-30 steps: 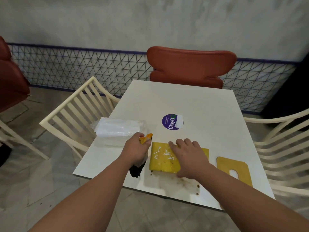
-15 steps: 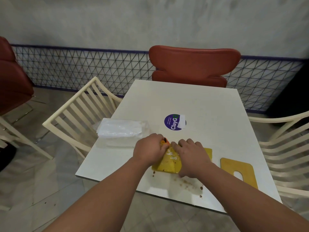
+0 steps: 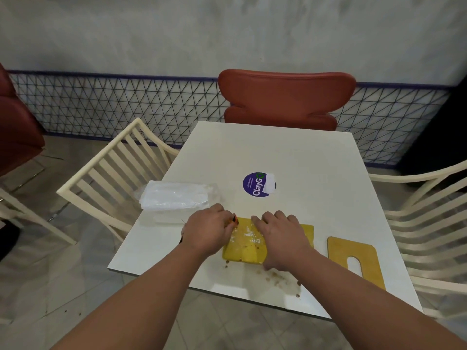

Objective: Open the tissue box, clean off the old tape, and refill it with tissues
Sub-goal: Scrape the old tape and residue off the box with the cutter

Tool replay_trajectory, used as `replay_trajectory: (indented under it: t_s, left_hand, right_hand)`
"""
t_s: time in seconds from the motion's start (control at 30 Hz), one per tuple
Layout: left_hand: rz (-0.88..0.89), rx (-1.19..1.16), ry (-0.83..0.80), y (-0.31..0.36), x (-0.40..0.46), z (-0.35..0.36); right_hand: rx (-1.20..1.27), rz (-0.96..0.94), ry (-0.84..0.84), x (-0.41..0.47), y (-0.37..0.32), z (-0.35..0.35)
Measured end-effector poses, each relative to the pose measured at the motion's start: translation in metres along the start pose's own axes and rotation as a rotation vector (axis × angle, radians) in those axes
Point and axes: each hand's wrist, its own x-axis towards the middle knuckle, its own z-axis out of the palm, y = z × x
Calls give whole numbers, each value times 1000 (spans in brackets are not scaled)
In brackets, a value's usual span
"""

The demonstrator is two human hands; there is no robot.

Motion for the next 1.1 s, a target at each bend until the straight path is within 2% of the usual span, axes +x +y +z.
replay_trajectory:
  t_s: [0.13,0.3,0.5,0.67,0.8,0.93,1.1]
  left_hand:
    - [57,19,-14,16,2,1]
    - [-19,17,-6,-4,-1,-4]
    - [51,-3,-11,11,4,0]
    - [-19,-8,-8,-6,1,-2]
    - [50,-30,-11,8,2,2]
    - [10,-65,15,2,-2,3]
    - [44,-69,-20,-1,-19,9]
  right_hand:
    - [6,12,-1,0,-1,1]
    - [-5,18,0,-1,-2,0]
    - [-10,23,0,-2,-4,1]
    - [-13,25,-4,-2,-4,0]
    - [-10,26,1,-4,-5,1]
    - [-11,21,5,-3,-5,2]
    - [-8,20,0,-2,-3,1]
